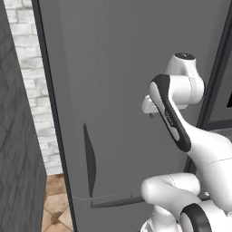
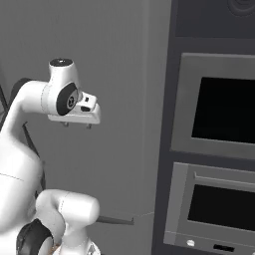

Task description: Gather the sweet potato and bell pepper from the fridge and place them on a tray on the dining counter. Then gather the steaks from the fridge and place them on the other tray.

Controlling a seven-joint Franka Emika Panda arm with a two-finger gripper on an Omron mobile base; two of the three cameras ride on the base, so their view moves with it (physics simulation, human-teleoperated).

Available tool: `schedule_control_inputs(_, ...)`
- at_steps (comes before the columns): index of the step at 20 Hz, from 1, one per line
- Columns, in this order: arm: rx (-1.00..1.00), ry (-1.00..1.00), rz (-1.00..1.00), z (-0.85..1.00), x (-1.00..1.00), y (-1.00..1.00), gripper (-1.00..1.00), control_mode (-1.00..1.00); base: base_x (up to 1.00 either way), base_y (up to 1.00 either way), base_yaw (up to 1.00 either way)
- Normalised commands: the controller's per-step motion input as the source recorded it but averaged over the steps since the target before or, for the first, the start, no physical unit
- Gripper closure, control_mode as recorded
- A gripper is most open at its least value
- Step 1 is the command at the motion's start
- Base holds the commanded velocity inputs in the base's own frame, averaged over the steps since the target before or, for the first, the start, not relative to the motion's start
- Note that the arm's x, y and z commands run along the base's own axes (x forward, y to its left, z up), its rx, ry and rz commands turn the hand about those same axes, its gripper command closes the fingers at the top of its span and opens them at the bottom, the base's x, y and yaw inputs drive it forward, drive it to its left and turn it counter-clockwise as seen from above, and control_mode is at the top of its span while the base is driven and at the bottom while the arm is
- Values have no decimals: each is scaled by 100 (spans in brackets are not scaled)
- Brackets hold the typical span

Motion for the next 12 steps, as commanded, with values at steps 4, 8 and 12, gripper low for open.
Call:
schedule_control_inputs(4,0,-3,0,-22,-46,0,-100,-100,0,0,0)
schedule_control_inputs(8,0,-1,0,-39,-26,0,-100,-100,0,0,0)
schedule_control_inputs(12,0,-4,0,-36,-24,0,-100,-100,0,0,0)
